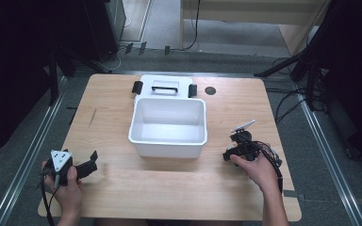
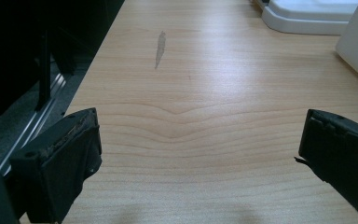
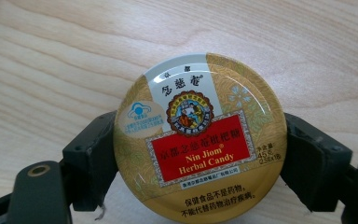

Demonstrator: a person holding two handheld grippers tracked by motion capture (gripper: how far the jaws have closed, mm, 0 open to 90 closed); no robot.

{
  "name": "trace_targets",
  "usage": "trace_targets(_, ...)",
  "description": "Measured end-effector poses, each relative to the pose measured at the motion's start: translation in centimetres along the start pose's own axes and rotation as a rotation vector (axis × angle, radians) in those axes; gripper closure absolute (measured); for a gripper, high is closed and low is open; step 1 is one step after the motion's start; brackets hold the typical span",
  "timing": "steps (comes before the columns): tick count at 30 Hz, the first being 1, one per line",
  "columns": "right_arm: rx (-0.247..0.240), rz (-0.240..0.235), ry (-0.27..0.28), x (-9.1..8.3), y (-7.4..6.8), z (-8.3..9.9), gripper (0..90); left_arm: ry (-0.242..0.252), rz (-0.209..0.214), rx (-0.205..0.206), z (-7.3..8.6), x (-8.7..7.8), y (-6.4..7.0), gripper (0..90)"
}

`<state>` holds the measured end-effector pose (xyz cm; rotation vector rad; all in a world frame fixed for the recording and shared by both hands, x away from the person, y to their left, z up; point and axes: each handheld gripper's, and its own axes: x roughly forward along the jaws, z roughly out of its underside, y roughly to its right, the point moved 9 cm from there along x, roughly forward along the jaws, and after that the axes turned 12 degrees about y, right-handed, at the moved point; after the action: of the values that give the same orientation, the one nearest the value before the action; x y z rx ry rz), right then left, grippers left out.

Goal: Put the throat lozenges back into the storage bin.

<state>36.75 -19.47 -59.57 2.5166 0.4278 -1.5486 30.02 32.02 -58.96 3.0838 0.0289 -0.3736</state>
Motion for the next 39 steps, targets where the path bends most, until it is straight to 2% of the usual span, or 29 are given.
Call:
trace_targets(3, -0.012, -0.006, 0.02, -0.8, -0.3, -0.5, 20.6, 0.001, 0.004, -0.003, 0.0, 0.0, 0.0, 0.0)
trace_targets(6, -0.004, -0.017, 0.038, -1.6, -0.7, -1.1, 20.6, 0.001, 0.006, -0.003, 0.0, -0.1, 0.1, 0.0)
trace_targets(11, -0.044, -0.03, 0.019, -2.4, -1.4, -1.6, 20.6, 0.003, 0.008, -0.014, 0.0, -0.1, 0.0, 0.0)
trace_targets(15, -0.07, -0.04, 0.026, -3.3, -1.6, -2.5, 20.6, 0.001, 0.008, -0.019, 0.0, 0.0, 0.0, 0.0)
trace_targets(27, -0.105, -0.035, 0.027, -6.0, -2.3, -5.0, 20.6, 0.001, 0.011, -0.028, 0.0, 0.0, -0.1, 0.0)
trace_targets(39, -0.131, -0.027, 0.031, -7.9, -3.2, -7.6, 20.6, -0.004, 0.016, -0.039, 0.0, 0.0, -0.1, 0.0)
